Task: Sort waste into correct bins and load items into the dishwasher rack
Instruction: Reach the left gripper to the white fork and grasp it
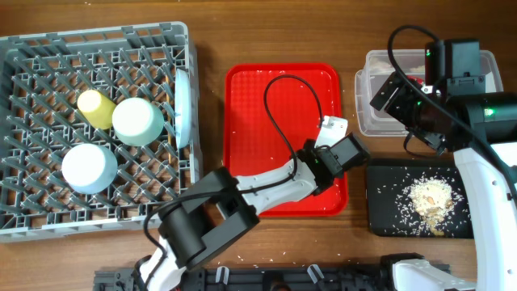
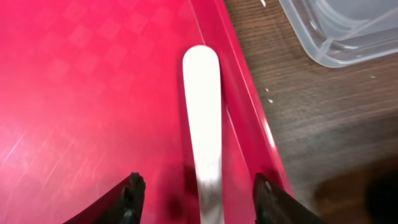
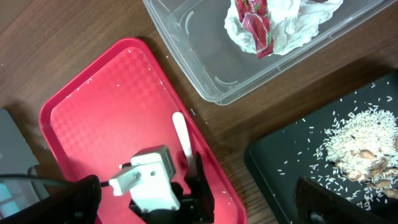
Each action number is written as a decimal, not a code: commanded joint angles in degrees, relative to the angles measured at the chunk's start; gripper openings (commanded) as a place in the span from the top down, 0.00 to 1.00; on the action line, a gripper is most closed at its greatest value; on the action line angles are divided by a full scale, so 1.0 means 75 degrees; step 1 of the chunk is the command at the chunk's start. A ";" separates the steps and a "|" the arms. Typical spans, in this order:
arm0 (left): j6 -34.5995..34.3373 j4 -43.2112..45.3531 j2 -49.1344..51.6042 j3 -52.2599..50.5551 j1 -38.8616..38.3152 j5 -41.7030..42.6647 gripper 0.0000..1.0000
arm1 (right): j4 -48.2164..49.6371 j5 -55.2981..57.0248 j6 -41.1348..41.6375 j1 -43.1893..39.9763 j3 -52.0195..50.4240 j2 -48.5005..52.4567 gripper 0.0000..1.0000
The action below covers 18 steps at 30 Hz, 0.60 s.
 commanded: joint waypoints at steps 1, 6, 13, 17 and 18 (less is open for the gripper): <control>0.0423 0.0169 0.0452 -0.0003 -0.0012 -0.0350 0.49 | 0.0017 0.0131 -0.0090 -0.0029 0.0032 0.0070 0.00; 0.0420 0.0020 0.0527 -0.0003 -0.0041 -0.0289 0.65 | 0.0017 0.0131 -0.0090 -0.0029 0.0029 0.0070 0.00; 0.0420 -0.0522 0.0525 -0.0003 -0.0055 -0.0291 0.82 | 0.0015 0.0131 -0.0090 -0.0029 0.0029 0.0070 0.00; 0.0420 -0.0682 0.0466 -0.0003 -0.0096 -0.0289 0.96 | 0.0015 0.0131 -0.0096 -0.0029 0.0032 0.0070 0.00; 0.0420 -0.0711 0.0420 -0.0003 -0.0108 -0.0289 0.96 | 0.0015 0.0131 -0.0093 -0.0029 0.0032 0.0070 0.00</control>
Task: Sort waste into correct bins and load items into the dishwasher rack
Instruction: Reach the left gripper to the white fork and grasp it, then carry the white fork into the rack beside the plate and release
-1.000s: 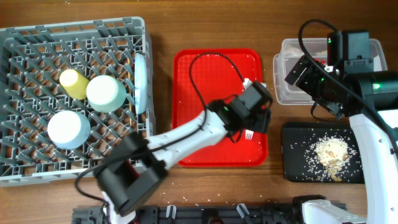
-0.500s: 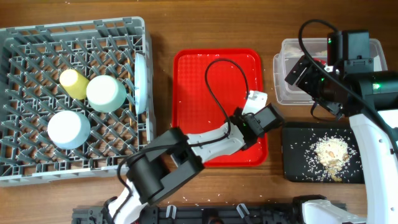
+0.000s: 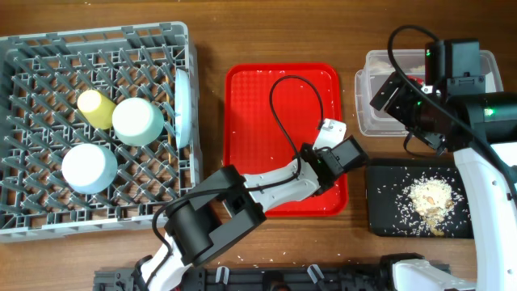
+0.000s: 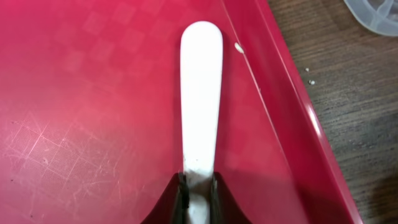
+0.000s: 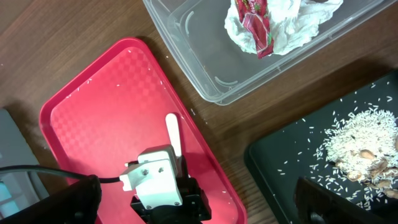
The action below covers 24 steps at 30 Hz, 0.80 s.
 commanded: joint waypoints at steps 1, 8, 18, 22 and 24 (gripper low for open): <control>0.0029 -0.0280 0.0044 -0.0119 -0.0085 0.0122 0.96 | 0.0017 0.0131 -0.0090 -0.0029 0.0032 0.0070 0.00; 0.0029 -0.0921 -0.1142 -0.0119 -0.0105 0.0175 0.96 | 0.0017 0.0131 -0.0090 -0.0029 0.0032 0.0070 0.00; 0.0469 -0.3366 -0.4182 -0.0119 0.1335 -0.0236 0.96 | 0.0017 0.0131 -0.0090 -0.0029 0.0032 0.0070 0.00; 0.0466 -0.3818 -0.5257 -0.0119 0.3340 -0.0152 0.96 | 0.0017 0.0131 -0.0087 -0.0029 0.0029 0.0070 0.01; 0.0466 -0.3754 -0.5587 -0.0119 0.4331 0.0105 0.96 | 0.0017 0.0131 -0.0093 -0.0029 0.0029 0.0070 0.00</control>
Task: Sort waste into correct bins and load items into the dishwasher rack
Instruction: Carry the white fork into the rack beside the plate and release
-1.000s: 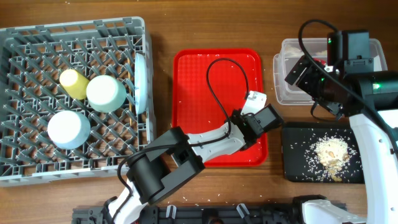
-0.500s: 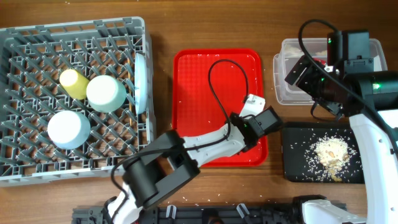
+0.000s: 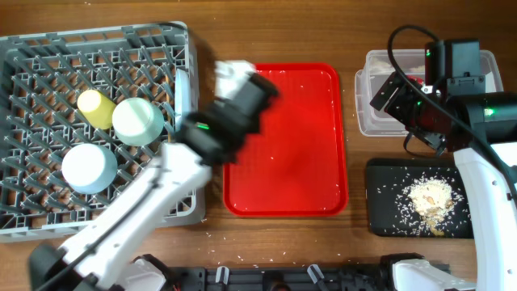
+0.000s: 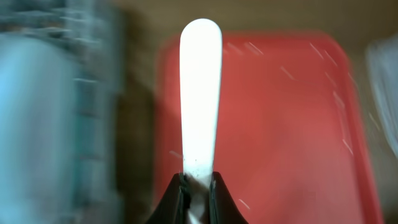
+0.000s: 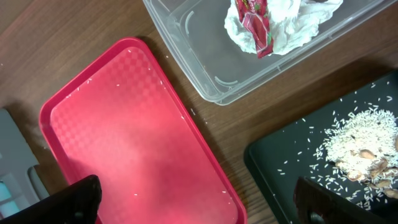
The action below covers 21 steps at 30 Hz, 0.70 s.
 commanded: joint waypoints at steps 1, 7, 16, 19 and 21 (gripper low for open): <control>0.0137 0.0087 -0.0755 -0.0003 0.1856 0.0370 0.96 | 0.0015 0.0131 -0.0093 -0.0032 0.0032 0.0070 0.00; 0.1148 0.0393 -0.0612 -0.0003 0.4505 0.2760 0.96 | 0.0015 0.0131 -0.0093 -0.0032 0.0029 0.0070 0.00; 0.3759 0.0627 0.0323 -0.0003 0.5429 0.4010 0.67 | 0.0015 0.0131 -0.0093 -0.0032 0.0032 0.0070 0.00; 0.3698 0.0717 0.0405 -0.0003 0.5429 0.4010 0.39 | 0.0015 0.0131 -0.0093 -0.0032 0.0032 0.0070 0.01; 0.3695 0.0720 0.0329 -0.0003 0.5429 0.4013 0.39 | 0.0015 0.0131 -0.0087 -0.0032 0.0029 0.0070 0.00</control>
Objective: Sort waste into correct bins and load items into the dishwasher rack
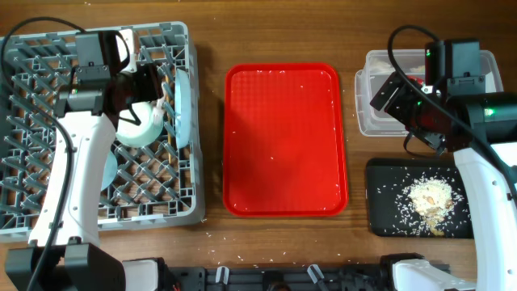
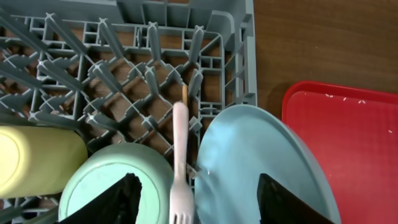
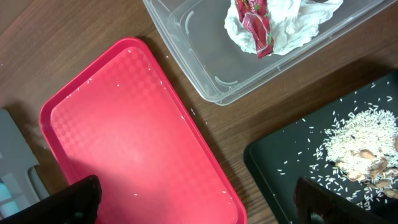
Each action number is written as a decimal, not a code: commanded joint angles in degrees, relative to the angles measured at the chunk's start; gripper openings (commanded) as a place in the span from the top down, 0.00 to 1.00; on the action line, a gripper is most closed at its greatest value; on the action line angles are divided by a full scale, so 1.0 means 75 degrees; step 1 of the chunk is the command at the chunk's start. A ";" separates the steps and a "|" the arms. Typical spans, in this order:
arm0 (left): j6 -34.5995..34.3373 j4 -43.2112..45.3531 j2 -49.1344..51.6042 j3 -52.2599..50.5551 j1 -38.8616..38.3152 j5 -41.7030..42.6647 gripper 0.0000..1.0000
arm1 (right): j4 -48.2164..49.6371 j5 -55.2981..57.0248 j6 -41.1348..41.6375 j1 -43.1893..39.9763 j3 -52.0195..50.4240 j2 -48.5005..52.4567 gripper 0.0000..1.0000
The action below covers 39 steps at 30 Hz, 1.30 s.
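A pale plastic fork (image 2: 180, 155) stands in the grey dishwasher rack (image 2: 143, 37), wedged among the pegs between a mint-green cup (image 2: 118, 180) and a light blue plate (image 2: 261, 162). My left gripper (image 2: 198, 186) hangs open just above it, its fingers wide on either side and touching nothing. In the overhead view the left gripper (image 1: 149, 81) is over the rack's (image 1: 48, 210) far right part. My right gripper (image 3: 196, 186) is open and empty, held over the gap between the red tray (image 3: 124, 124) and the clear bin (image 3: 205, 56).
A yellow cup (image 2: 31, 155) lies in the rack to the left. The red tray (image 1: 283, 137) carries only scattered rice grains. A crumpled wrapper (image 3: 267, 22) is in the clear bin. The black tray (image 1: 396, 210) at the near right holds rice scraps (image 1: 428, 198).
My left gripper was shut on the fork at the tray's left edge. Now it is open over the rack, and the fork stands between the green cup and the plate.
My open left gripper first straddled the fork lying at the red tray's right edge. Then it was shut on the handle, later holding the fork near the rack. Now the fork is in the rack and let go. The right arm has not moved.
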 commanded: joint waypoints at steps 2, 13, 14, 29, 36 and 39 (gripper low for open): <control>-0.0137 0.0041 -0.0239 -0.0003 0.0032 0.0178 0.40 | 0.0015 0.0131 -0.0093 -0.0029 0.0032 0.0070 0.00; -0.2637 -0.3471 -0.3054 -0.0006 -0.0017 0.2841 0.26 | 0.0015 0.0131 -0.0090 -0.0029 0.0032 0.0070 0.00; -0.2637 -0.3759 -0.3331 -0.0006 -0.0076 0.2841 0.25 | 0.0015 0.0131 -0.0093 -0.0029 0.0032 0.0070 0.00; -0.2582 -0.5995 -0.7813 -0.0052 -0.0463 0.2259 0.00 | 0.0015 0.0131 -0.0093 -0.0029 0.0032 0.0070 0.00; -0.2579 -0.6216 -0.7857 -0.0052 -0.0463 0.2194 0.00 | 0.0015 0.0131 -0.0093 -0.0029 0.0032 0.0070 0.00; -0.2579 -0.6668 -0.7857 -0.0052 -0.0481 0.2142 0.00 | 0.0015 0.0131 -0.0093 -0.0029 0.0029 0.0070 0.00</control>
